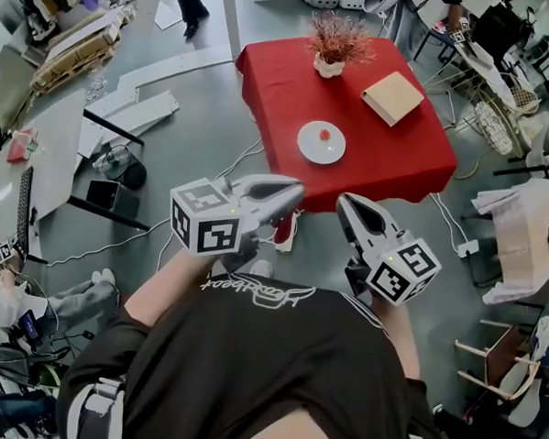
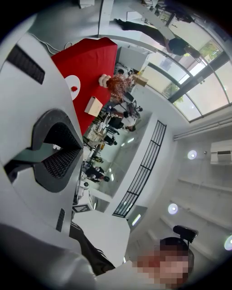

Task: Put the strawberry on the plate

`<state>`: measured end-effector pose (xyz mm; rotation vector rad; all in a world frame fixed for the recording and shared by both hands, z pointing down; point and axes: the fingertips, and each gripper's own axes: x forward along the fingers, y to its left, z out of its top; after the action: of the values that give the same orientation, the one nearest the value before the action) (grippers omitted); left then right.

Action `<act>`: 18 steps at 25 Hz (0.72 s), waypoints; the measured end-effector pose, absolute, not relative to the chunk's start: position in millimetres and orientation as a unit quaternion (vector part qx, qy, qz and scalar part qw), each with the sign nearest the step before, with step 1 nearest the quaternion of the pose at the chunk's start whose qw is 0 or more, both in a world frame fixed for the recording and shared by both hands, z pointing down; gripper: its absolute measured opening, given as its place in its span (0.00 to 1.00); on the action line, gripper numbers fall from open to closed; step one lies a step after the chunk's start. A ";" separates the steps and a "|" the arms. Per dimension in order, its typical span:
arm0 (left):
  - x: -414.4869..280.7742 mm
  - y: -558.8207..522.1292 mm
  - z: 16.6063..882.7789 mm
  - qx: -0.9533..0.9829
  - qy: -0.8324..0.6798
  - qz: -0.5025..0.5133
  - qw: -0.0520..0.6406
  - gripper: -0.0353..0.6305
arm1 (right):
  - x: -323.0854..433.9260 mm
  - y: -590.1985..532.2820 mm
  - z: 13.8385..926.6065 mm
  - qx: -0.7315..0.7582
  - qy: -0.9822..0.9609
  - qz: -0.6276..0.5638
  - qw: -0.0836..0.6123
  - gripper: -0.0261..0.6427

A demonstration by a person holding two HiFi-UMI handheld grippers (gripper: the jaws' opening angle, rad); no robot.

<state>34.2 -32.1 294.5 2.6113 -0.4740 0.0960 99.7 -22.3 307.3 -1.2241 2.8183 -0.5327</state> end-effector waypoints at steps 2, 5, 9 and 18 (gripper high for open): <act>34.6 -22.6 296.6 0.954 -0.177 0.037 0.240 0.06 | 99.9 -13.8 307.1 -0.390 0.905 -0.169 0.013 0.05; 36.8 -10.8 298.2 0.953 -0.180 0.039 0.238 0.06 | 101.0 -3.1 308.3 -0.386 0.907 -0.166 0.012 0.05; 35.4 0.3 298.2 0.953 -0.185 0.039 0.237 0.06 | 96.1 8.3 311.5 -0.378 0.911 -0.166 0.008 0.05; 30.8 16.4 303.6 0.951 -0.187 0.041 0.241 0.06 | 89.3 22.4 315.6 -0.376 0.912 -0.166 0.002 0.05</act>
<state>30.8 16.4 303.6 2.6027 -0.5122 0.1124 89.3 22.4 315.6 -1.1801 2.8606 -0.5205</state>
